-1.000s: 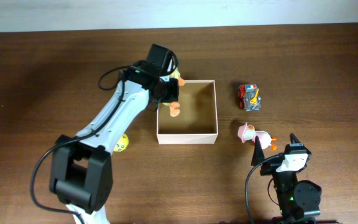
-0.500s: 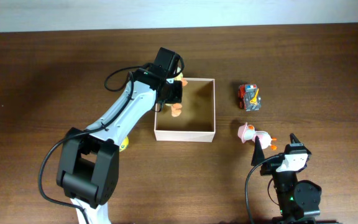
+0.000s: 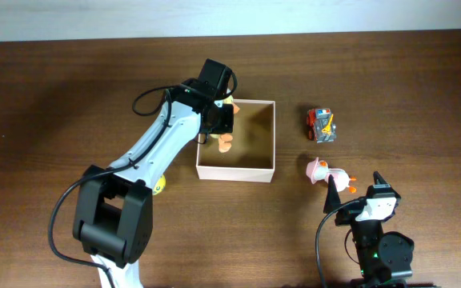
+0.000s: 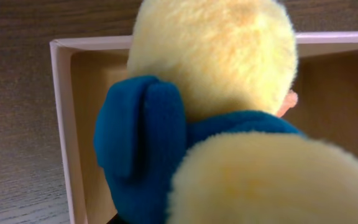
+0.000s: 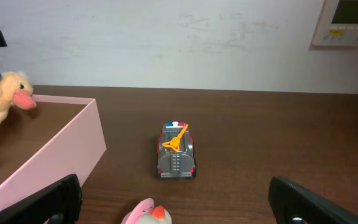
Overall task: Pack container
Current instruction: 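Lower the duck into the box with the left gripper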
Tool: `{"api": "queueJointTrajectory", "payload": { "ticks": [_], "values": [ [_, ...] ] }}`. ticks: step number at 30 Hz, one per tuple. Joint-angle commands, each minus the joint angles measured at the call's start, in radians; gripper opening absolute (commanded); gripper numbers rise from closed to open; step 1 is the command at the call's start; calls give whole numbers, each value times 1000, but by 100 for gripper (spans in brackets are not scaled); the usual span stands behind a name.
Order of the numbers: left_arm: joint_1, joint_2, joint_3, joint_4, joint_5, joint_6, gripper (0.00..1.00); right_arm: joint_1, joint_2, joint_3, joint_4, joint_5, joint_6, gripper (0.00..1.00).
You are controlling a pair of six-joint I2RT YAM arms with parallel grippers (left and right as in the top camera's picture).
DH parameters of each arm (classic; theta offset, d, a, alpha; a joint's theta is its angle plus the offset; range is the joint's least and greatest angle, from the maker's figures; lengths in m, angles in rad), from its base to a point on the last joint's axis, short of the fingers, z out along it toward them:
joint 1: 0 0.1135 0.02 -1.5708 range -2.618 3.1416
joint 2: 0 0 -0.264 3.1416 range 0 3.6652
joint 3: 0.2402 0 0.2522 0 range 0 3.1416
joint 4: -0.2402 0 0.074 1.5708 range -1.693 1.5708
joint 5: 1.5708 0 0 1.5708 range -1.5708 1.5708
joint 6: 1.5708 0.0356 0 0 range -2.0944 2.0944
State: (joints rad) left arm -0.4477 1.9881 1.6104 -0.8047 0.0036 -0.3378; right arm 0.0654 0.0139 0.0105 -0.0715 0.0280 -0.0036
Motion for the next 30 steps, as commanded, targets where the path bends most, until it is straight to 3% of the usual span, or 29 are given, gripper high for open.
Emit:
{"api": "queueJointTrajectory", "payload": {
  "ticks": [1, 6, 30],
  "values": [
    [-2, -25, 22, -14, -13, -5, 2, -2, -8, -5, -8, 8, 4, 99],
    [-2, -23, 14, -37, -79, 17, 2, -2, -8, -5, -8, 9, 4, 99],
    [-4, -23, 13, -49, -27, 41, 2, -2, -8, -5, -8, 9, 4, 99]
  ]
}}
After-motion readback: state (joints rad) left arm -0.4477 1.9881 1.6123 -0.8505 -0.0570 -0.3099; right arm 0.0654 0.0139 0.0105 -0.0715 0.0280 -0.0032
